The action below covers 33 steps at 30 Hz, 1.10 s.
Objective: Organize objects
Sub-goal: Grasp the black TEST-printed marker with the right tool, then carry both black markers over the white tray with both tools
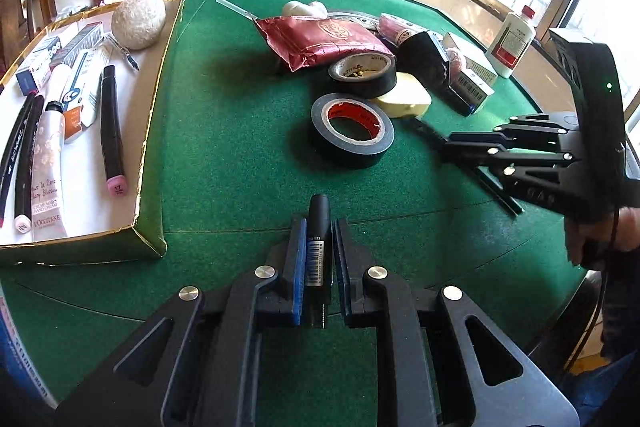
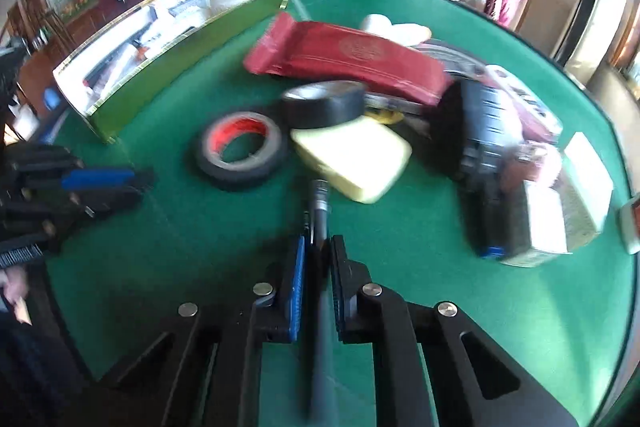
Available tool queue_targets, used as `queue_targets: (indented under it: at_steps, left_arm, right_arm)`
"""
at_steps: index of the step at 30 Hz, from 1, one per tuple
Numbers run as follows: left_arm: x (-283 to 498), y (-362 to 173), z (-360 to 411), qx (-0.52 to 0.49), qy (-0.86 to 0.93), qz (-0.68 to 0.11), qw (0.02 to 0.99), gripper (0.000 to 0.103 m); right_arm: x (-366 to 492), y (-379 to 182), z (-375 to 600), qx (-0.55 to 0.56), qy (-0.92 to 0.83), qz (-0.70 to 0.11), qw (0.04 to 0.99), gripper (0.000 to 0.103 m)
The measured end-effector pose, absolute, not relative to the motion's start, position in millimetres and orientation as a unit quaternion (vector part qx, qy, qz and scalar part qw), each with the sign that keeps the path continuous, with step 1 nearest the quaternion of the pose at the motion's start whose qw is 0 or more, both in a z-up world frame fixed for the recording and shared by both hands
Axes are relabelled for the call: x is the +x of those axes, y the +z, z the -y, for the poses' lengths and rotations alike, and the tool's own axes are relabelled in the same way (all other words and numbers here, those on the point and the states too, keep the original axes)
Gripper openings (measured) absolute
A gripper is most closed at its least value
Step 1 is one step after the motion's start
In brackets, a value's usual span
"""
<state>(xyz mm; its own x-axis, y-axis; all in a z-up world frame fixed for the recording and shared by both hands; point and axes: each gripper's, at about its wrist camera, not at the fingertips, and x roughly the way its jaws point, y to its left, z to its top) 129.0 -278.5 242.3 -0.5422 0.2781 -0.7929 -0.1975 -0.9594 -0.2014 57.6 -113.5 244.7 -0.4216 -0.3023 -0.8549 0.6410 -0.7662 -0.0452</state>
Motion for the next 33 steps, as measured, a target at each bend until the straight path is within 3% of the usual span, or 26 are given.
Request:
queue_targets:
  at_steps: [7, 10, 20, 33]
  left_arm:
    - [128.9, 242.8, 269.7, -0.456, 0.882, 0.019, 0.119, 0.012]
    - [128.6, 243.4, 273.1, -0.456, 0.881, 0.036, 0.12, 0.011]
    - [132.8, 255.0, 278.6, -0.436, 0.889, 0.06, 0.129, 0.011]
    - [148.5, 276.6, 297.8, -0.408, 0.898, 0.088, 0.138, 0.011]
  right_arm:
    - [64.7, 246.2, 82.7, 0.428, -0.847, -0.127, 0.288, 0.008]
    - [65.1, 247.3, 75.8, 0.435, -0.838, -0.07, 0.322, 0.007]
    - [77.1, 258.4, 93.6, 0.425, -0.828, 0.002, 0.366, 0.007]
    - [93.0, 264.2, 128.8, 0.421, -0.811, 0.033, 0.404, 0.007]
